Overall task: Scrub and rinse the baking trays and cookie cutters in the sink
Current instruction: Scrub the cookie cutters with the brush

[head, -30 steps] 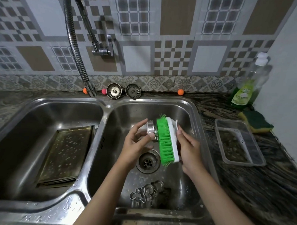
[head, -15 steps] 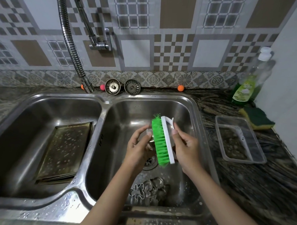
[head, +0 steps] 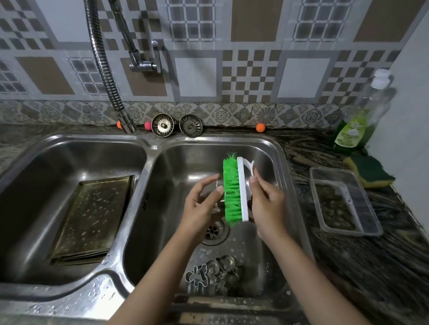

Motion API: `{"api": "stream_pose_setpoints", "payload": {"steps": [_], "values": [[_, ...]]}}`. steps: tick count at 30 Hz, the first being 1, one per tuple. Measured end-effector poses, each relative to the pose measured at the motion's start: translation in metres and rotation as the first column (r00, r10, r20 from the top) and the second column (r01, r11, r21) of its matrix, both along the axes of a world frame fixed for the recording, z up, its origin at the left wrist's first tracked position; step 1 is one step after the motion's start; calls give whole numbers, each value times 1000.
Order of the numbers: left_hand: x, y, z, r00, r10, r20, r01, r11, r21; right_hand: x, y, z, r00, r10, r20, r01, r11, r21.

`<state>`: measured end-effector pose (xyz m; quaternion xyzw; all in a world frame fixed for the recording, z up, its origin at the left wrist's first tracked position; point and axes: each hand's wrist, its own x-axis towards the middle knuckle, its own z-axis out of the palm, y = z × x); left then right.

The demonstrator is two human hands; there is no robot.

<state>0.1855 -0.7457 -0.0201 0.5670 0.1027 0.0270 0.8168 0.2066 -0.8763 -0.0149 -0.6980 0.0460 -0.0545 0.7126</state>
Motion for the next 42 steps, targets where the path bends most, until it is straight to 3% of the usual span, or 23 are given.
{"api": "stream_pose_setpoints", "payload": {"steps": [3,7,12,19,24,27,31,34,37,40,42], "values": [[5,21,0,996,79,-29,-81,995,-62,-27,1,-16,994,110,17,-108,991,-78],[4,34,-5,996,55,-75,-60,996,-69,-33,-10,-26,986,160,-41,-165,977,-138],[-9,30,-11,992,-29,-127,20,998,-67,-5,-18,-11,999,43,15,-42,997,-72],[-13,19,0,996,-20,-87,12,996,-85,-19,14,-8,985,105,136,-80,981,-175],[-32,59,-7,977,163,-141,-188,964,-187,-51,1,-24,908,418,9,-395,864,-312],[-44,108,2,975,203,-87,-213,970,-114,-63,-3,-30,924,380,-32,-370,873,-319],[-70,188,9,984,149,-97,-125,968,216,-65,1,-25,951,304,-45,-303,901,-312],[-86,243,-1,960,126,-249,13,871,491,-71,15,-24,955,294,-32,-290,908,-303],[-98,281,-20,902,-6,-432,304,720,624,-77,35,-25,960,271,-68,-279,915,-292],[-100,305,-39,805,-166,-569,590,311,745,-85,64,-22,964,249,-96,-267,913,-308],[-95,318,-54,736,-271,-621,661,87,745,-91,85,-17,966,242,-93,-258,924,-282]]}}
